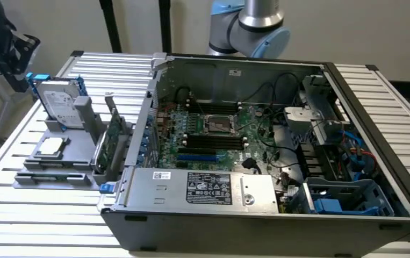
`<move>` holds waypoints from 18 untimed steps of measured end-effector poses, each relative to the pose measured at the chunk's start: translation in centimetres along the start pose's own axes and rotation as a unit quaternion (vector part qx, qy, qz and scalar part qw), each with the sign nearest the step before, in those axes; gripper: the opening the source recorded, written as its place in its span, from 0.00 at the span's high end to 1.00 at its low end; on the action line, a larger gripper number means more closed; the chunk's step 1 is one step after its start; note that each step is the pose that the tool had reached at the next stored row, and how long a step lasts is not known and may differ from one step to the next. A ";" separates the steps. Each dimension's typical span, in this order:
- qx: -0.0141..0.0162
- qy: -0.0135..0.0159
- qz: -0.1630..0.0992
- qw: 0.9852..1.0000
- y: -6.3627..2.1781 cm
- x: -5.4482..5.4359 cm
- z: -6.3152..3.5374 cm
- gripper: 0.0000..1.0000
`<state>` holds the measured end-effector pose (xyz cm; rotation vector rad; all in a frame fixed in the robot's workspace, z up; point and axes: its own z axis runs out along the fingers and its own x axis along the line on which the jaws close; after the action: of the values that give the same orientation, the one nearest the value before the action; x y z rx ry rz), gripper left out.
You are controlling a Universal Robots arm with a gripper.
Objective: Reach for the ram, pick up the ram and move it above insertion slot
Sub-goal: 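Reach for the ram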
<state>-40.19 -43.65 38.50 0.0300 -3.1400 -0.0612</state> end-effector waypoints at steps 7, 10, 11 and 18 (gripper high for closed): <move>0.000 0.000 0.000 1.000 -1.71 -0.5 0.22 0.89; 0.000 0.000 -0.001 1.000 -2.09 -0.9 0.47 0.89; 0.000 0.000 -0.001 1.000 -2.22 -1.1 0.58 0.89; 0.000 0.000 -0.002 1.000 -3.53 -1.2 1.36 0.89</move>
<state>-38.88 -47.10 37.00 0.0358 -3.1398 -0.0617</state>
